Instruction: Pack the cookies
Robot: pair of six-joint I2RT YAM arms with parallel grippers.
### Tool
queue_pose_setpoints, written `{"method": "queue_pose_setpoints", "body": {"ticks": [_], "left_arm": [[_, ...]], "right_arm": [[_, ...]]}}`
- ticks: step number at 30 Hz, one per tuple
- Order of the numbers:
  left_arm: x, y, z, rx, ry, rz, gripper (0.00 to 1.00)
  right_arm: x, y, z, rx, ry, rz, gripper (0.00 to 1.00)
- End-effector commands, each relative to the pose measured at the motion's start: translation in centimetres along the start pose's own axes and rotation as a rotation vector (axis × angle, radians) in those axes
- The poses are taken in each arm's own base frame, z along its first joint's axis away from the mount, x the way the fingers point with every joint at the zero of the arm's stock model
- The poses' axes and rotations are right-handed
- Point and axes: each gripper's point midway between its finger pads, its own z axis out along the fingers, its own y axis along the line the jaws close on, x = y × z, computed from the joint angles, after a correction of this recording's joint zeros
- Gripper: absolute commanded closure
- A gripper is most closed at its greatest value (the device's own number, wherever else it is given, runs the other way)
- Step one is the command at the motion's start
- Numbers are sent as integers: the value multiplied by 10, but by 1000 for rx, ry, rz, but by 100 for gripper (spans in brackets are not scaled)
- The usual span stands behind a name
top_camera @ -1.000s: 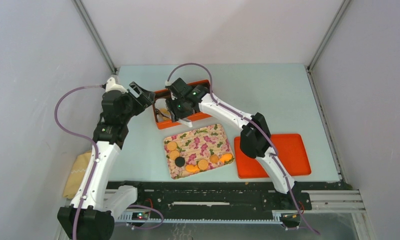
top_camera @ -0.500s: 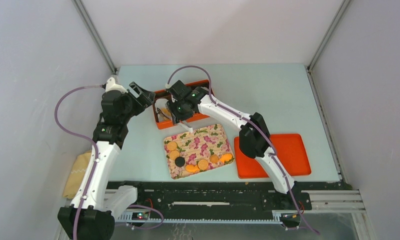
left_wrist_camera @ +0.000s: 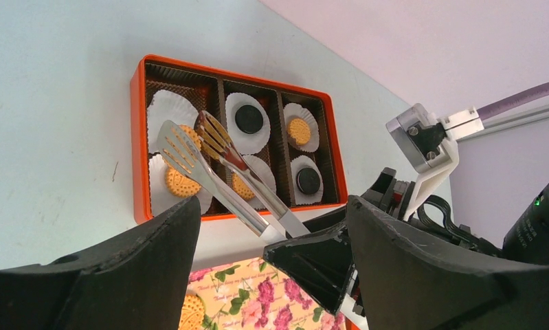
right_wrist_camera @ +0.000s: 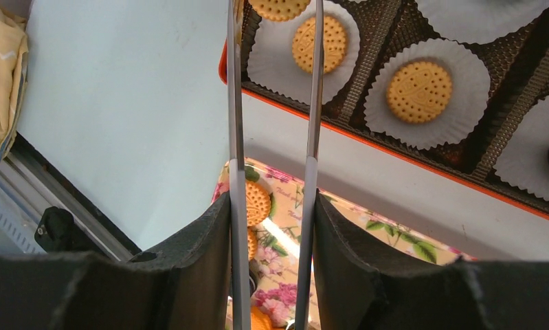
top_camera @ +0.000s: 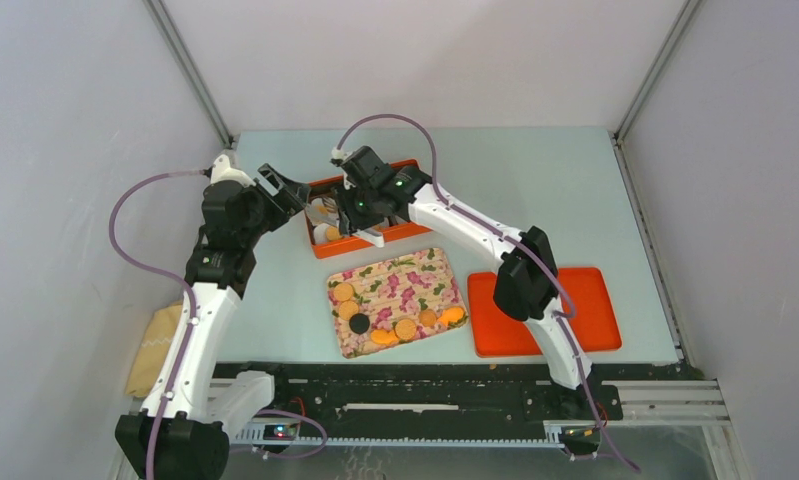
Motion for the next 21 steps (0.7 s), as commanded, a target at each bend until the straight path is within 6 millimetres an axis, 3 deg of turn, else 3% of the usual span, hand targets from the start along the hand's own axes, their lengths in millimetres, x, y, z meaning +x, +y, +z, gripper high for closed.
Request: {"method": "queue_pose_setpoints", "body": {"ticks": [1,21], "left_arm": [[-2,-1,-4,24,-15,20,18],[-1,0,-3,24,-12,37,18]], "right_arm": [[-31,15,-20,-57,-99,10,67],[-38,-23,44,-51,-113,29,66]]}}
